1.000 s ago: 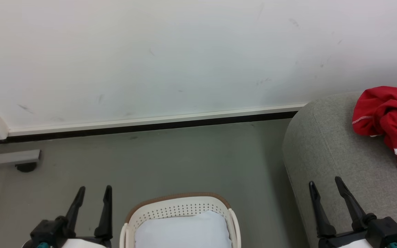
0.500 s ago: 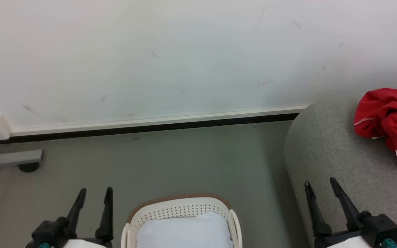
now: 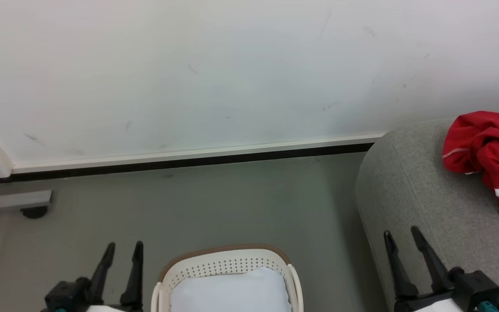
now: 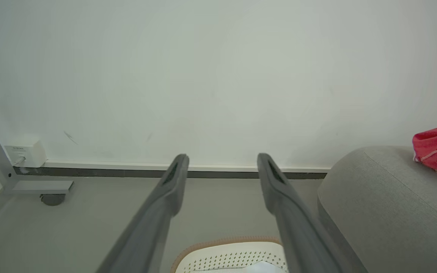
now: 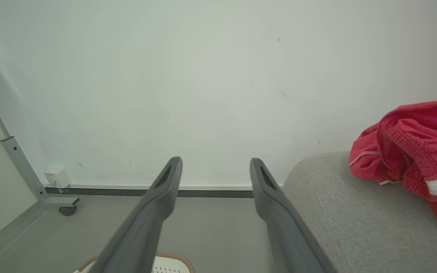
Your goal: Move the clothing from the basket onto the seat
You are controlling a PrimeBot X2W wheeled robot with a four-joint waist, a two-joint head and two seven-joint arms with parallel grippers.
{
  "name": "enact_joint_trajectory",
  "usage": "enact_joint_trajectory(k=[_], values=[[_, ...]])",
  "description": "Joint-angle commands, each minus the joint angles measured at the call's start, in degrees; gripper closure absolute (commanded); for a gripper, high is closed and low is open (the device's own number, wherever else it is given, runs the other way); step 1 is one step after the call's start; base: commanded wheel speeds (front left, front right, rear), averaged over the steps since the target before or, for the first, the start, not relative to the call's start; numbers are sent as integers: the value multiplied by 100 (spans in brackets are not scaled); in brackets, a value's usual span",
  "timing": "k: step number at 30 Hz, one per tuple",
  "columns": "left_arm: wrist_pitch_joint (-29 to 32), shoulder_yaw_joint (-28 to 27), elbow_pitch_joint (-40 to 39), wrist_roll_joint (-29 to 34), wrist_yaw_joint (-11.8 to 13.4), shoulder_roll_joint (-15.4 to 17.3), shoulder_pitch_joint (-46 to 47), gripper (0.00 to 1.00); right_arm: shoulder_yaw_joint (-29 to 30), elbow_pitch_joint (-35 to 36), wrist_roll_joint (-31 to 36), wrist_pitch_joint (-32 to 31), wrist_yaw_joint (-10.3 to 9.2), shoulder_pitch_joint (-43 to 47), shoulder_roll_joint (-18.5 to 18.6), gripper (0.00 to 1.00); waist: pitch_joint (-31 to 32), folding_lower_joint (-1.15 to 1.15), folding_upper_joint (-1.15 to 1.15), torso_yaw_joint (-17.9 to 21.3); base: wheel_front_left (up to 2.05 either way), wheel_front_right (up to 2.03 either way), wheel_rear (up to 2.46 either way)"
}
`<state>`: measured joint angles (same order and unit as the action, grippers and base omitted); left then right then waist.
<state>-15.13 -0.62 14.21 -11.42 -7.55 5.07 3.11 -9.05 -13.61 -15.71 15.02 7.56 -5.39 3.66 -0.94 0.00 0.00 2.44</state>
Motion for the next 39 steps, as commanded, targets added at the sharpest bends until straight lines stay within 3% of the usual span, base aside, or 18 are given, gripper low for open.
enact_joint_trajectory(k=[1, 39], values=[[4, 7, 56, -7, 0, -23, -26, 100, -4, -44, -7, -8, 0, 38, -3, 100, 0, 0, 0, 0, 0, 0, 0], [905, -234, 72, -3361, 3, -126, 99, 100, 502, -79, -3309, -786, -4, 25, 75, 100, 21, 0, 0, -68, 0, 0, 0]])
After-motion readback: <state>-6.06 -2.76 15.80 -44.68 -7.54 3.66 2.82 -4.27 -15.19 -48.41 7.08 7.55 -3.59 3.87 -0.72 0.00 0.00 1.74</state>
